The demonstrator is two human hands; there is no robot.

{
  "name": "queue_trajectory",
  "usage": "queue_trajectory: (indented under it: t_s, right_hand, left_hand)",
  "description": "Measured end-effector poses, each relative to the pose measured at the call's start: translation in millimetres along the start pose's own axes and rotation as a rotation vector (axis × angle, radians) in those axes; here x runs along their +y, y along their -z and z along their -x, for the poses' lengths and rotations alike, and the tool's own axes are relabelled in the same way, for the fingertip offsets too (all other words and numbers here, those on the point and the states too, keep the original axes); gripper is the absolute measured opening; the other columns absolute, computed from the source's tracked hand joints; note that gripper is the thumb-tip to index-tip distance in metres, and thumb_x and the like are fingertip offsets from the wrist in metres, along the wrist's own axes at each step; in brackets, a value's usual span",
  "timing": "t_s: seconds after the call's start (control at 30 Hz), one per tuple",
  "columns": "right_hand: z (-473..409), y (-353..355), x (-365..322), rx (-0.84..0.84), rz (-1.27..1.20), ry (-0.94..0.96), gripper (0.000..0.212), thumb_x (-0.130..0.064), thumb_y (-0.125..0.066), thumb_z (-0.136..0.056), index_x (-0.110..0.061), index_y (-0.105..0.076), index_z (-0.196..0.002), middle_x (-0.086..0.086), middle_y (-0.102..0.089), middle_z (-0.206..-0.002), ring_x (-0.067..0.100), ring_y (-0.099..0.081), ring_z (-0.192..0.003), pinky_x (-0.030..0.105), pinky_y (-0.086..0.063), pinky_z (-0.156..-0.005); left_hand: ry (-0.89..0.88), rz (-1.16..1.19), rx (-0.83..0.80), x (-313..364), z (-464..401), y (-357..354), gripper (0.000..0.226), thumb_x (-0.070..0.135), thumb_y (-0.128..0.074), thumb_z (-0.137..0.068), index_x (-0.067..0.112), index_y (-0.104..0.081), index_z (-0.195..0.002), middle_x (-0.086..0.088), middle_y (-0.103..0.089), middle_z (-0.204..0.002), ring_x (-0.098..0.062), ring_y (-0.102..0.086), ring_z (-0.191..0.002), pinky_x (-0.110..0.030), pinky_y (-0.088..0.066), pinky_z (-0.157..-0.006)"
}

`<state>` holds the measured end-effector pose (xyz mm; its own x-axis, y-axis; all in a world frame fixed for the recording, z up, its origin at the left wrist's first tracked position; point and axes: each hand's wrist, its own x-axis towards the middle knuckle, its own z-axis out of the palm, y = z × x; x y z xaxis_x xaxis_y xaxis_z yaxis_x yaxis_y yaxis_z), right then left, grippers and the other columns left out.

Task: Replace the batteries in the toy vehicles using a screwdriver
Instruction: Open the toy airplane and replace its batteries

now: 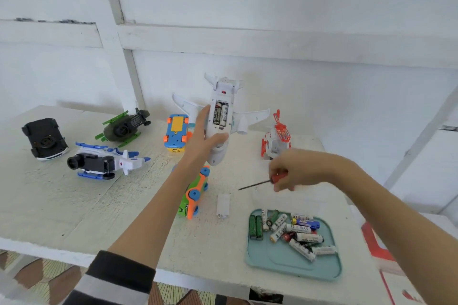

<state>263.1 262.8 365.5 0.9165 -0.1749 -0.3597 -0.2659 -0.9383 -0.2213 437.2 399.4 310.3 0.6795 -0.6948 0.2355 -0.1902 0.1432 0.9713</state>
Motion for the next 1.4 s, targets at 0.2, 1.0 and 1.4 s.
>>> queue_trajectory:
  t_s: [0.2, 1.0, 1.4]
  right_hand:
    - [26.5, 49.1, 32.8, 0.639, -0.137, -0.153, 0.016, -0.036, -0.057, -0.089, -0.023, -0.066, -0.088, -0.008, -0.059, -0.069, 0.009, -0.056, -0.066, 0.026, -0.041, -0.060]
    - [28.8, 50.9, 60.6, 0.673, 0.154, -0.363, 0.044, -0.026, -0.055, -0.079, -0.018, -0.023, -0.051, -0.001, -0.022, -0.048, 0.017, -0.021, -0.050, 0.025, -0.019, -0.049]
    - [24.8, 13.1, 66.6, 0.817, 0.015, -0.288, 0.038, -0.032, -0.052, -0.086, -0.014, -0.037, -0.056, 0.003, -0.033, -0.053, 0.018, -0.028, -0.054, 0.026, -0.023, -0.050]
  left_hand:
    - [-0.010, -0.005, -0.089, -2.1, -7.9, -28.2, 0.087, 0.001, -0.069, -0.085, 0.034, -0.020, -0.149, 0.007, -0.048, -0.140, 0.005, -0.056, -0.105, -0.007, -0.049, -0.075]
    - [-0.249, -0.444, -0.302, -26.9, -24.9, -72.9, 0.089, 0.013, -0.072, -0.073, 0.050, -0.029, -0.142, 0.002, -0.030, -0.141, -0.019, -0.040, -0.126, -0.034, -0.047, -0.100]
    - [-0.171, -0.185, -0.232, -30.8, -33.8, -90.0, 0.091, 0.027, -0.073, -0.065, 0.053, -0.029, -0.141, 0.000, -0.040, -0.144, -0.026, -0.055, -0.116, -0.034, -0.054, -0.088]
